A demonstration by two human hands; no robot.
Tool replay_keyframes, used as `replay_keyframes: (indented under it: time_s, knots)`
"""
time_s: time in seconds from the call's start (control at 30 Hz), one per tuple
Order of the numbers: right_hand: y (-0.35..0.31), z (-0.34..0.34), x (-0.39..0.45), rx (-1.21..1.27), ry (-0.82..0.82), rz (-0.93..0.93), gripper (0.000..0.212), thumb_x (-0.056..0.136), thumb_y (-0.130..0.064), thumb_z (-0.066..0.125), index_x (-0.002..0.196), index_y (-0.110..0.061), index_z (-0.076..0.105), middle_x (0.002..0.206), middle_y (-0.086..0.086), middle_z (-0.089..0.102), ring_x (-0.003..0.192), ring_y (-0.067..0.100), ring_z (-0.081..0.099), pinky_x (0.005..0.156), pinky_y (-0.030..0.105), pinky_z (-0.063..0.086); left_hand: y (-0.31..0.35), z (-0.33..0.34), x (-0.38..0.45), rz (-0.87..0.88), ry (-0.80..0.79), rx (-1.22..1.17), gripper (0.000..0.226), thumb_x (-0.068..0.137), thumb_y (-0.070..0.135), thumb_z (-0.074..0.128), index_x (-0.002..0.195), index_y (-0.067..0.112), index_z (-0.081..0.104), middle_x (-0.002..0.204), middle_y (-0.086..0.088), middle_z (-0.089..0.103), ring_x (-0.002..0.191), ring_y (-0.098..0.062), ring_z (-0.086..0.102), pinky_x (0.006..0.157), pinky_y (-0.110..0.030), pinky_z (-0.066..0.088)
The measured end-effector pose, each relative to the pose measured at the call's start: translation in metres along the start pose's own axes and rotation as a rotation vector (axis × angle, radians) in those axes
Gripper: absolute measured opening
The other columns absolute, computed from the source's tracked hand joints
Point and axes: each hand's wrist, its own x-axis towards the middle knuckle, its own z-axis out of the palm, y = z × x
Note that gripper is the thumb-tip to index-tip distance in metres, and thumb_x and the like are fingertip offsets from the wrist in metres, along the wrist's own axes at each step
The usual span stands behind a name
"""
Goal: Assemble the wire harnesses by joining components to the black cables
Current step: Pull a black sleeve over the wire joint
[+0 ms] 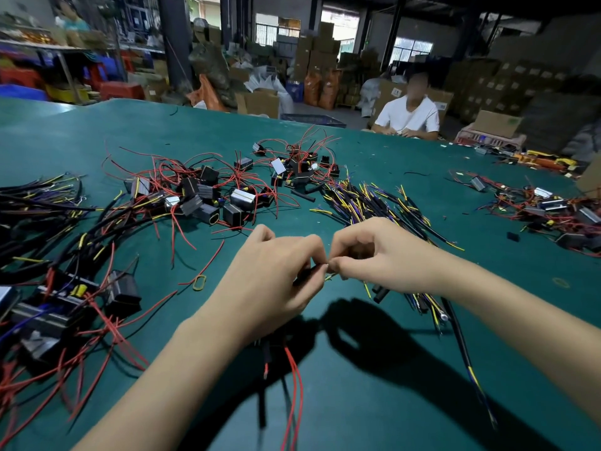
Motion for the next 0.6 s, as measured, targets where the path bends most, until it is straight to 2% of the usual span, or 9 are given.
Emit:
replay_keyframes:
  time_s: [0.07,0.13,0.2,0.27,0.33,0.37,0.43,0.5,0.6]
  knots:
    - [0.000,0.000,-0.001,-0.101,0.020,-0.040,0.018,0.084,-0.004,0.061,0.068,-0.013,0.064,0.052,-0.009,0.053,0.049,0.003,0.042,0.051,0.014,0.035,0.002,0.002,-0.001,-0.058,0.006,-0.059,0.012,0.086,0.031,0.053,0.081,0.022,0.059,0.063,0.014,0.052,0.055,-0.001,0.039,0.070,-0.034,0.035]
    - [0.000,0.003,-0.002,-0.302,0.057,-0.129,0.011,0.081,-0.007,0.061,0.071,-0.011,0.063,0.060,-0.004,0.055,0.057,0.011,0.046,0.057,0.026,0.042,0.003,0.006,-0.001,-0.189,0.000,-0.206,0.012,0.086,0.032,0.055,0.078,0.023,0.059,0.061,0.012,0.054,0.058,-0.006,0.047,0.068,-0.033,0.038]
    - [0.000,0.008,-0.001,-0.629,0.135,-0.310,0.010,0.080,-0.010,0.060,0.071,-0.013,0.058,0.066,-0.002,0.053,0.061,0.019,0.047,0.055,0.031,0.040,0.001,0.007,0.002,-0.359,-0.043,-0.410,0.016,0.085,0.031,0.057,0.076,0.018,0.061,0.063,0.005,0.058,0.063,-0.018,0.053,0.065,-0.033,0.042]
    - [0.002,0.014,0.001,-0.989,0.248,-0.541,0.009,0.081,-0.010,0.060,0.073,-0.013,0.059,0.067,0.003,0.055,0.060,0.023,0.051,0.053,0.032,0.039,-0.003,0.004,0.005,-0.514,-0.099,-0.634,0.018,0.088,0.019,0.059,0.071,0.014,0.062,0.056,0.005,0.056,0.054,-0.013,0.048,0.058,-0.027,0.040]
    - [0.005,0.021,0.002,-1.157,0.320,-0.684,0.015,0.089,-0.007,0.052,0.077,-0.012,0.060,0.070,0.004,0.057,0.061,0.023,0.051,0.054,0.034,0.037,-0.009,0.001,0.006,-0.650,-0.162,-0.823,0.022,0.089,0.008,0.058,0.068,0.013,0.061,0.050,0.008,0.052,0.048,-0.005,0.043,0.049,-0.017,0.035]
    - [0.006,0.023,0.003,-1.164,0.337,-0.707,0.016,0.091,-0.007,0.050,0.079,-0.012,0.059,0.071,0.005,0.057,0.061,0.023,0.051,0.054,0.034,0.037,-0.010,0.000,0.005,-0.694,-0.188,-0.894,0.022,0.090,0.008,0.058,0.068,0.013,0.061,0.049,0.008,0.052,0.047,-0.004,0.043,0.046,-0.013,0.033]
    - [0.008,0.026,0.003,-1.050,0.333,-0.611,0.011,0.091,-0.010,0.050,0.082,-0.011,0.056,0.072,0.005,0.057,0.063,0.024,0.052,0.056,0.033,0.039,-0.011,0.001,0.003,-0.690,-0.187,-0.909,0.021,0.090,0.009,0.059,0.070,0.013,0.061,0.050,0.007,0.054,0.046,-0.003,0.044,0.046,-0.013,0.034]
    - [0.007,0.027,0.002,-0.717,0.285,-0.403,0.016,0.092,-0.017,0.052,0.079,-0.010,0.060,0.073,0.002,0.057,0.067,0.018,0.051,0.061,0.032,0.040,-0.010,0.002,0.003,-0.579,-0.120,-0.756,0.017,0.089,0.011,0.062,0.072,0.012,0.062,0.054,0.007,0.057,0.051,-0.005,0.048,0.053,-0.018,0.039]
    - [0.003,0.019,0.000,-0.176,0.253,-0.154,0.012,0.088,-0.017,0.066,0.078,-0.010,0.066,0.066,-0.012,0.058,0.060,0.004,0.048,0.059,0.014,0.035,-0.005,0.003,0.002,-0.405,0.026,-0.519,0.013,0.088,0.014,0.062,0.076,0.015,0.062,0.062,0.000,0.063,0.057,-0.013,0.054,0.060,-0.029,0.045]
